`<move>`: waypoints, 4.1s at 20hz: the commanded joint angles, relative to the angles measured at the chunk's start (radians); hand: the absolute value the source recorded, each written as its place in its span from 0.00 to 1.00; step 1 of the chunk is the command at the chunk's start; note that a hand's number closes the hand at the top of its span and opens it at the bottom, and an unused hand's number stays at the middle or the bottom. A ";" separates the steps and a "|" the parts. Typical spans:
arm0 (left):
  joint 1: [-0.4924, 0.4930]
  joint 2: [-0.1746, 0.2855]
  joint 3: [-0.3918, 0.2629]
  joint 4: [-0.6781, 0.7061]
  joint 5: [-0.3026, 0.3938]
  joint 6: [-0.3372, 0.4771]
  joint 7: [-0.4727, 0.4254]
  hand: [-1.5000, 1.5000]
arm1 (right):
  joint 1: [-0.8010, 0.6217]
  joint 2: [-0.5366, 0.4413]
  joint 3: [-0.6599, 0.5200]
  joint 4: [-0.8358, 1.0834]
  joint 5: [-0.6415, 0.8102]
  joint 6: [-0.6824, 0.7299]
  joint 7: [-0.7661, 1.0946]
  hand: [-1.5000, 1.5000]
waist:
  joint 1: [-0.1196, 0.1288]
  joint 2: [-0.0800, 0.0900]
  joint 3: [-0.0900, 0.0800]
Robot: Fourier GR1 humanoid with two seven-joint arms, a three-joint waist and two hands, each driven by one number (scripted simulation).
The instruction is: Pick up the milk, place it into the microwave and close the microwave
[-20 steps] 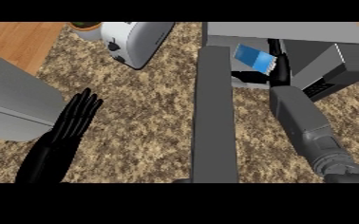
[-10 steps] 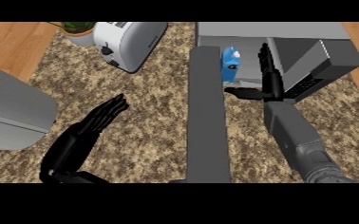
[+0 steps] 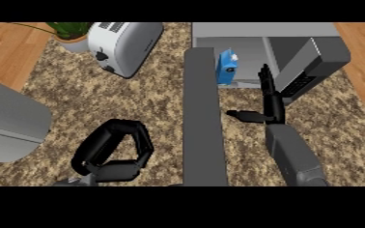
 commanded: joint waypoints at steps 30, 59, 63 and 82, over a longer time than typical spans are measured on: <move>-0.383 -0.027 -0.787 0.562 0.134 0.658 -0.069 1.00 | 0.891 -0.042 0.207 -1.368 -0.251 0.364 0.421 0.00 | -0.087 0.008 -0.004; -0.795 -0.028 -0.668 0.718 0.695 1.061 -0.227 1.00 | 0.854 -0.196 0.265 -1.679 -0.495 0.566 0.661 0.00 | -0.276 0.067 -0.011; -0.833 -0.028 -0.638 0.768 0.749 1.064 -0.257 1.00 | 0.854 -0.201 0.263 -1.702 -0.528 0.571 0.676 0.00 | -0.304 0.072 -0.008; -0.936 -0.028 -0.594 0.931 0.902 1.029 -0.400 1.00 | 0.798 -0.267 0.238 -1.773 -0.633 0.576 0.766 0.00 | -0.353 0.094 -0.005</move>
